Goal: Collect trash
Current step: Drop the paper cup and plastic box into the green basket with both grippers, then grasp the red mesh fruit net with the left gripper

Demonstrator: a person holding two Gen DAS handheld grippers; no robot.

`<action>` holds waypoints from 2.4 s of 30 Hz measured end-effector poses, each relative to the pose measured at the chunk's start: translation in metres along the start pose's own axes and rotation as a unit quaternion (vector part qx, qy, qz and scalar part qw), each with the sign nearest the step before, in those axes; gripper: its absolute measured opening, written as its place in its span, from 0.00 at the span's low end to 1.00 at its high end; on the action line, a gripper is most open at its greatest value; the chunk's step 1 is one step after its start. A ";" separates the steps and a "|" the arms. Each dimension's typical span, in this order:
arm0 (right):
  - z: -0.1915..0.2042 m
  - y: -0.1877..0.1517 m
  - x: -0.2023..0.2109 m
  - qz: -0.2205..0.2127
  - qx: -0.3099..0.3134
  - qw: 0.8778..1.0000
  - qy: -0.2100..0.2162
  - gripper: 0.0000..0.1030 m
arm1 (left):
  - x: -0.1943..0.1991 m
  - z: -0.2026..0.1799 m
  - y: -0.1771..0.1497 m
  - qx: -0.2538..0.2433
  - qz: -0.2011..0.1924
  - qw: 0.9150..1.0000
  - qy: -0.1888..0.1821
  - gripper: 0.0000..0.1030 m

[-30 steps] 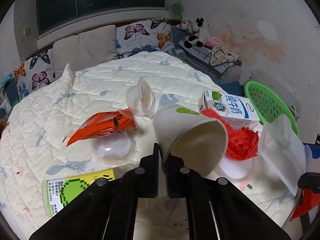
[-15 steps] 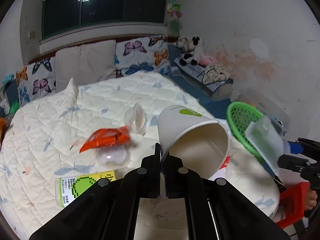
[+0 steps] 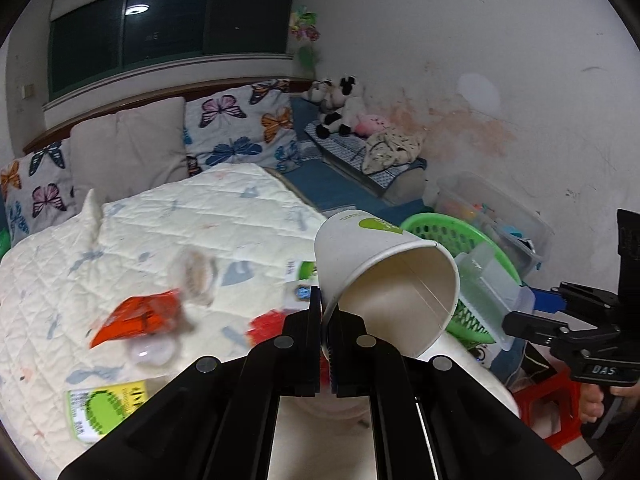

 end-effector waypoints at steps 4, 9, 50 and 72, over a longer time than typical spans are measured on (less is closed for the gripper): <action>-0.031 -0.003 -0.002 0.003 -0.017 1.000 -0.024 0.47 | -0.012 -0.020 0.009 -0.011 0.008 1.000 -0.007 0.03; -0.079 -0.008 -0.007 0.015 -0.045 0.997 -0.057 0.47 | -0.032 -0.048 0.021 -0.029 0.020 0.999 -0.017 0.03; -0.163 -0.052 0.016 0.006 -0.133 0.986 -0.098 0.67 | -0.130 -0.161 0.029 -0.093 0.098 0.991 -0.023 0.49; -0.081 -0.028 -0.003 0.009 -0.068 0.996 -0.059 0.74 | -0.053 0.012 -0.018 0.106 0.064 0.989 0.086 0.62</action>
Point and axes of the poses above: each gripper's, at about its wrist camera, not at the fingertips, and x roughly against the way its jaws point, z to its left, y to its top, the point moved 8 cm from there along -x, roughly the way its jaws point, and after that the axes turned 14 degrees about z, right-handed, at the moved point
